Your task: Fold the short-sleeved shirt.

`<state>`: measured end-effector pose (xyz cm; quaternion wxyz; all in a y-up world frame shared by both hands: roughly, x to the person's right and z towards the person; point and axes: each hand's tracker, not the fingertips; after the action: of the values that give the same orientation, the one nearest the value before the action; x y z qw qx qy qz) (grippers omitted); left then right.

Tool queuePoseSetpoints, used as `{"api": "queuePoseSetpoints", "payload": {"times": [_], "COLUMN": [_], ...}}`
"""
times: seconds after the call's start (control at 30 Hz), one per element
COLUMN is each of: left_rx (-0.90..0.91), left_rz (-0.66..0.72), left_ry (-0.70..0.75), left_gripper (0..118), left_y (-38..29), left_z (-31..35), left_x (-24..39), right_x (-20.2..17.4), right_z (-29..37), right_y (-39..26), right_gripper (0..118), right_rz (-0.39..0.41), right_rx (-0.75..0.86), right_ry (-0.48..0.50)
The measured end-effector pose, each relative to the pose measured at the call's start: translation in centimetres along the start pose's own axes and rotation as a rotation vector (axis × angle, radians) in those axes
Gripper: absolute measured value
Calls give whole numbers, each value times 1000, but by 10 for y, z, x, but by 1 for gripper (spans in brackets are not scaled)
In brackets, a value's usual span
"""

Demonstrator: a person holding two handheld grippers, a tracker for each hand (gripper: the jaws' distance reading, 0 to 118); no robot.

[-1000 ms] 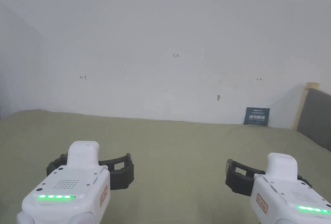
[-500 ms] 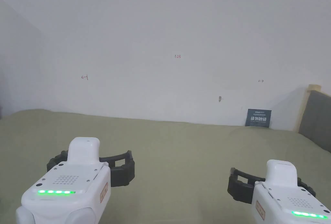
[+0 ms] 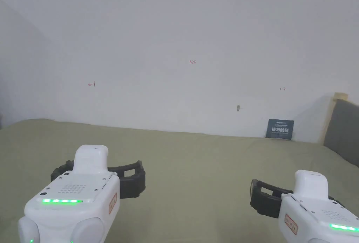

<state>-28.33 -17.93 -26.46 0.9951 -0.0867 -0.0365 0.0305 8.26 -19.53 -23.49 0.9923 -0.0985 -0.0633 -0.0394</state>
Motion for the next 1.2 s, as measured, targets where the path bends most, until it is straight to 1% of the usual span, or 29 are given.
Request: {"api": "queuePoseSetpoints", "payload": {"times": [0.13,0.3,0.4,0.53,0.67,0.8,0.9,1.07,1.2], "left_rx": [0,-9,-10,-16,-19,-21,-28,-36,-34], "left_rz": [-4,-15,-3,-2,-4,-1,-9,-5,-1], "left_ry": [1,5,7,9,15,11,13,15,17], "left_gripper": [118,118,118,118,118,118,118,118,118], "left_y": [3,4,3,2,1,-3,-5,-8,-8], "left_z": [0,0,0,1,0,1,1,1,2], "left_x": [2,4,3,3,2,2,3,1,0], "right_x": [-8,-10,-9,-2,4,6,6,3,1], "right_z": [-6,-7,-7,-7,-7,-5,-3,-2,-2], "right_y": [5,5,4,3,3,5,6,9,8], "right_gripper": [118,118,118,118,118,118,118,118,118], "right_rz": [56,70,56,12,-1,-23,-26,-27,-23], "right_rx": [-70,-76,-74,-85,-86,-96,-93,-89,-92], "right_ry": [-65,-55,-48,-51,-56,-38,-13,-26,-16]}}
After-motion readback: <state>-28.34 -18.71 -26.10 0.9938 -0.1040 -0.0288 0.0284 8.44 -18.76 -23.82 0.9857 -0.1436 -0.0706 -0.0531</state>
